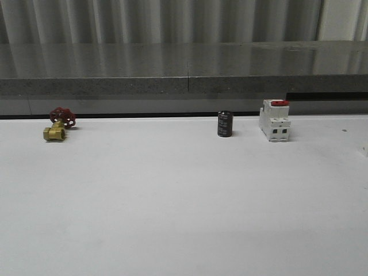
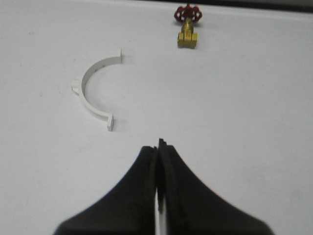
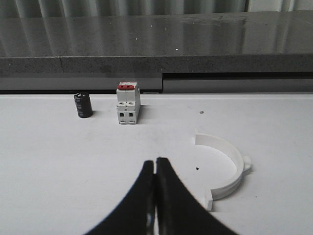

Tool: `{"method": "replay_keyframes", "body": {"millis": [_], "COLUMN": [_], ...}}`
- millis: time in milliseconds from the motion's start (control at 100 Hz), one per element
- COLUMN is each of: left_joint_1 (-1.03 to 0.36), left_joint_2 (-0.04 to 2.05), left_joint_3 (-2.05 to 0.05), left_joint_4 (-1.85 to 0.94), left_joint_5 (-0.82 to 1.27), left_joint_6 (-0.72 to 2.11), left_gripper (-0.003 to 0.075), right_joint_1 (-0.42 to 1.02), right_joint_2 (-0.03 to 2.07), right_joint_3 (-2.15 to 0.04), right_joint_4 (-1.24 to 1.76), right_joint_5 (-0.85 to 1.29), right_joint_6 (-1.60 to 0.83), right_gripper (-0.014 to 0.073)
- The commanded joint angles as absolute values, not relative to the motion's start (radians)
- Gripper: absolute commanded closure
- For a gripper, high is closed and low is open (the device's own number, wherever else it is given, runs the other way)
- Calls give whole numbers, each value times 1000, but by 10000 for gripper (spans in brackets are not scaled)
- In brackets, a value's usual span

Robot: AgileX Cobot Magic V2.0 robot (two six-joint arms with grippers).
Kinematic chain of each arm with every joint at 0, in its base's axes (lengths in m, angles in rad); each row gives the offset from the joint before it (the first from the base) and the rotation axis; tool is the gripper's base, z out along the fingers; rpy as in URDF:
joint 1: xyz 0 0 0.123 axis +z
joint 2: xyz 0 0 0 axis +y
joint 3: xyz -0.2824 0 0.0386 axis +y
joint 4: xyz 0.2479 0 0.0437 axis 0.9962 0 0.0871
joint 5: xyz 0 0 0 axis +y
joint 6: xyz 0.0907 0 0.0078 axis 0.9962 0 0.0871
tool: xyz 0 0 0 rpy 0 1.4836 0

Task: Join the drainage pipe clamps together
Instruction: 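Move the left gripper down toward the white half-clamp near it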

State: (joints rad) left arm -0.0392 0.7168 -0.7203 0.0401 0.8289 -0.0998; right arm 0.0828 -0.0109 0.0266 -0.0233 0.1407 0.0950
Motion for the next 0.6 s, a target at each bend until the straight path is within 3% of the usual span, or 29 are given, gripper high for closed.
{"method": "replay_keyframes", "body": {"millis": [0,100,170,390,460,590], "left_joint_1": [-36,-38,-38,-38,-38,-38], "left_joint_2": [757,790,805,806,806,824], "left_joint_3": [-755,-755,-755,-755,-755,-757], "left_joint_4": [42,42,32,19,11,13], "left_joint_5": [795,795,795,786,785,770], "left_joint_6": [-101,-101,-101,-101,-101,-101], "left_gripper": [741,727,654,142,87,105], "right_joint_1": [84,84,84,84,84,84], "right_joint_2": [-29,-29,-29,-29,-29,-29], "right_joint_3": [11,11,11,11,11,11], "right_joint_4": [-29,-29,-29,-29,-29,-29], "right_joint_5": [62,62,62,62,62,62], "right_joint_6": [85,85,85,85,85,85], "right_gripper": [661,661,661,661,661,661]}}
